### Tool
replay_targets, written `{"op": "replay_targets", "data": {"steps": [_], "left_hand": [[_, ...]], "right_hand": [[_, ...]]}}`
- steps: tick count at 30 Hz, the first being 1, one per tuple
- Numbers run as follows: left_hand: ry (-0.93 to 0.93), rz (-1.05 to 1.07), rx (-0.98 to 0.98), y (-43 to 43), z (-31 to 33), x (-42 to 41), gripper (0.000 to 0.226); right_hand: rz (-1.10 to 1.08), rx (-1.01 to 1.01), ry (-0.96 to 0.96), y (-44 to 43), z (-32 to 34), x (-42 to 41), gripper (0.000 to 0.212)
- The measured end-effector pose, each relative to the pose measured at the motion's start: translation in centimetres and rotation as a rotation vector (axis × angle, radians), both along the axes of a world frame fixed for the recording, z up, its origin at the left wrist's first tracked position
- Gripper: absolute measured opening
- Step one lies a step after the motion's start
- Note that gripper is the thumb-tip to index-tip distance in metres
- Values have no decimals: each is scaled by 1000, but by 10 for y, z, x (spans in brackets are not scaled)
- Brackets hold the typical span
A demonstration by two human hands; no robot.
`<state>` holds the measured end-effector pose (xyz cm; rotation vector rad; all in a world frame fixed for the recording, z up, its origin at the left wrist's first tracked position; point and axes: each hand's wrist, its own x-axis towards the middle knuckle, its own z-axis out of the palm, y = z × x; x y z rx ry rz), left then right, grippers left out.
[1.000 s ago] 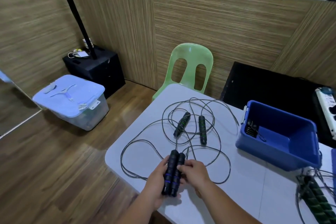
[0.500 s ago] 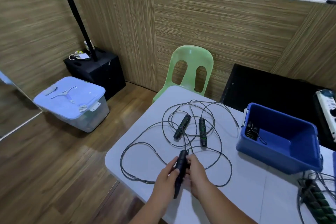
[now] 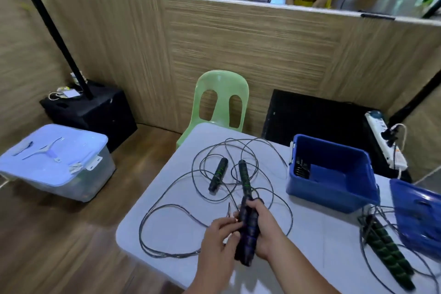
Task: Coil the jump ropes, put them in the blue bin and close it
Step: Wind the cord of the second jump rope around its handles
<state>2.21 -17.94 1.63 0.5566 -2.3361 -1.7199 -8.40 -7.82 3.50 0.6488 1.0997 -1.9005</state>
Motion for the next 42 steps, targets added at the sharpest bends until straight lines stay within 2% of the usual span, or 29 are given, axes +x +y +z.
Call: {"op": "replay_targets", "data": {"steps": [2,6,10,14,16,18,21,23,26,30,34,39,42], "left_hand": [[42,49,63,-2,14,-9,43],[147,-27,25,-3,56,-37,30],[263,-223,-150,9,91,-75,19],[353,-499,-289,40,134,-104,27],[321,-619,-230,61,161,-108,31],[203,-709,-148,82,183,-110,38],[63,-812,-261,113,209,-110,61],[14,-799,-320,130,219,-107,69],[-32,-753,-388,154,227,-100,74],[-13,-740,-443,190,240,-81,65],[8,-775,-460,217,246,-65,63],[83,-709,-485,242,250,-50,48],[126,-682,-393,250,257,-37,40]], "right_hand": [[-49,-37,53,14,14,4,28],[-75,-102,139,45,41,14,38],[35,-92,232,84,71,21,44],[146,-22,346,126,108,29,49],[221,62,416,146,127,32,43],[277,149,478,165,144,35,44],[337,282,587,197,169,41,51],[374,372,650,219,185,46,50],[390,468,722,253,206,56,28],[415,579,829,294,225,71,4],[451,816,1017,325,234,76,8],[432,1248,1314,344,237,80,47],[380,1485,1510,349,239,80,49]]}}
